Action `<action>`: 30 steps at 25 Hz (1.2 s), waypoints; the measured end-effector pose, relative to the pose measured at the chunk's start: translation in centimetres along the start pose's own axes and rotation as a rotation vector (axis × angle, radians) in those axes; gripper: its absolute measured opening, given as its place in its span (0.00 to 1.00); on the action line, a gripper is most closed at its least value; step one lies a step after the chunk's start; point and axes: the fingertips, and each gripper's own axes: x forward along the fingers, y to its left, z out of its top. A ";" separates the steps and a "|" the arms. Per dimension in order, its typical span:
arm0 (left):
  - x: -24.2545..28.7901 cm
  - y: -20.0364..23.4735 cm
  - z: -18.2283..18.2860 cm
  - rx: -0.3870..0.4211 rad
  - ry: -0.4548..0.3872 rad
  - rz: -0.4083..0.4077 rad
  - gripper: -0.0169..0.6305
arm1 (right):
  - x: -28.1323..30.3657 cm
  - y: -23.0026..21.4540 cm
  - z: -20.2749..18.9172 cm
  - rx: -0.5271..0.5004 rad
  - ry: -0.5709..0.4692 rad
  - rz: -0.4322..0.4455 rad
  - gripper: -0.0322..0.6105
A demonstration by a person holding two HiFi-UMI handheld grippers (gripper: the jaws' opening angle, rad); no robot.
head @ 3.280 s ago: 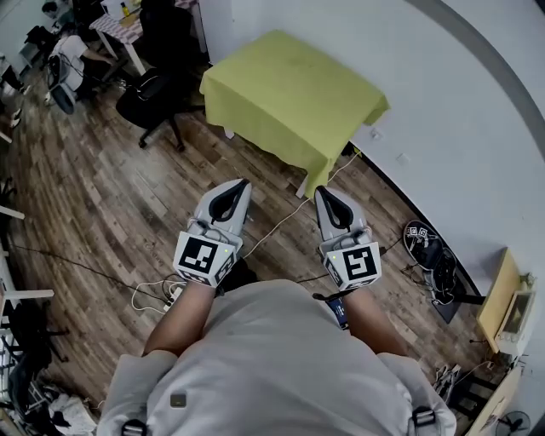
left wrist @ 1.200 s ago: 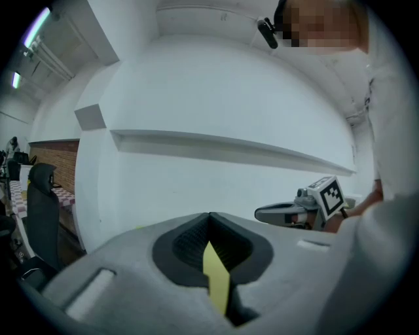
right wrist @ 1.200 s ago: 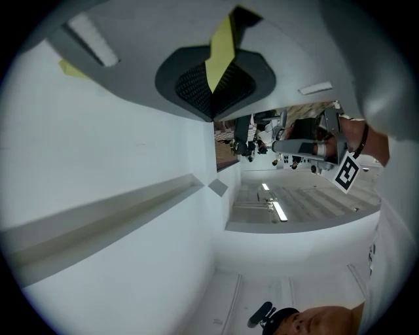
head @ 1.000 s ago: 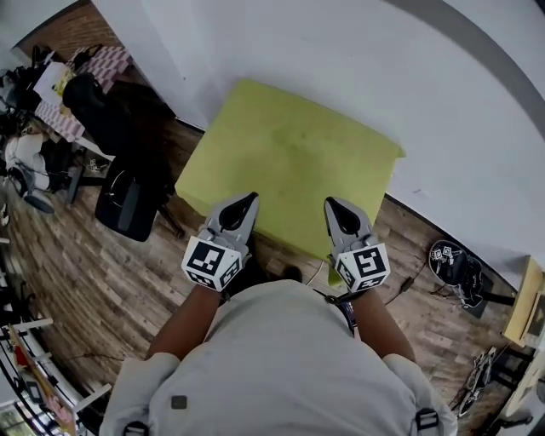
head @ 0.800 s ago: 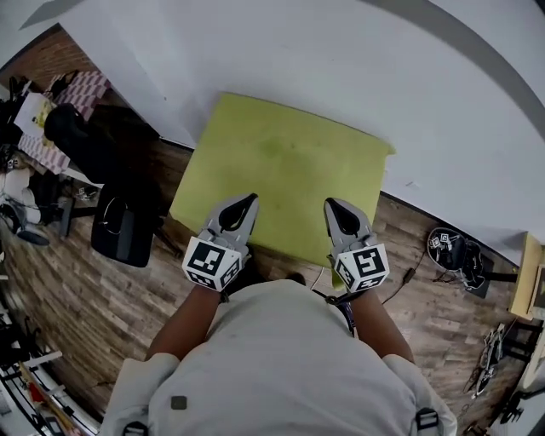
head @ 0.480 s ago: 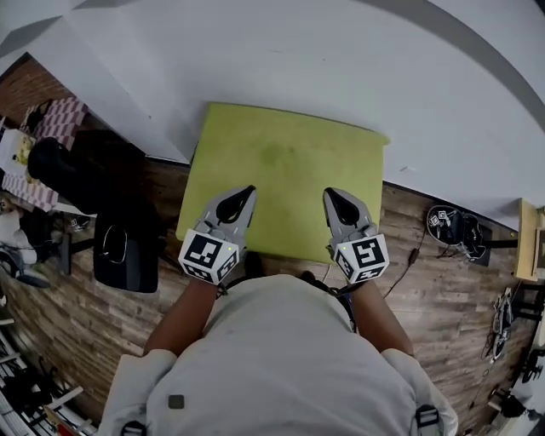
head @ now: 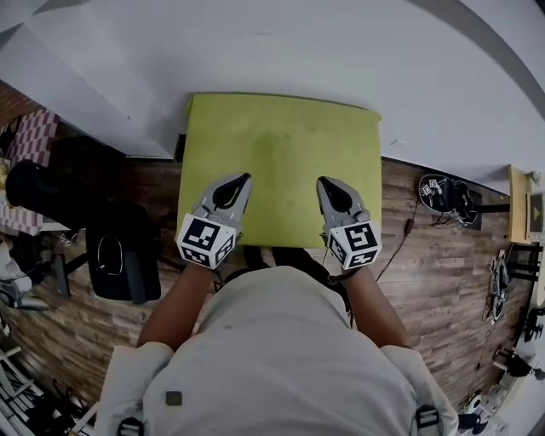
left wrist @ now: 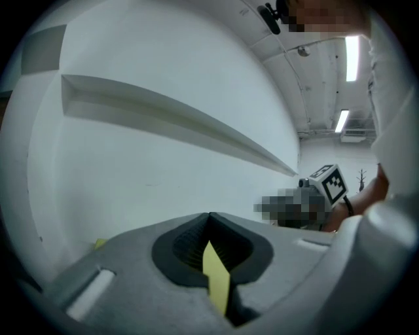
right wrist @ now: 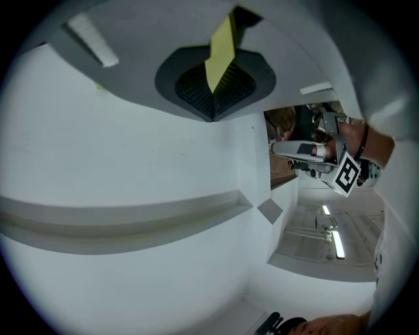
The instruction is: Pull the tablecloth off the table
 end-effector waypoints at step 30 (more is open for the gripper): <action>10.3 10.8 -31.2 -0.091 0.813 0.133 0.58 | 10.3 -13.7 -30.8 0.138 0.763 0.060 0.75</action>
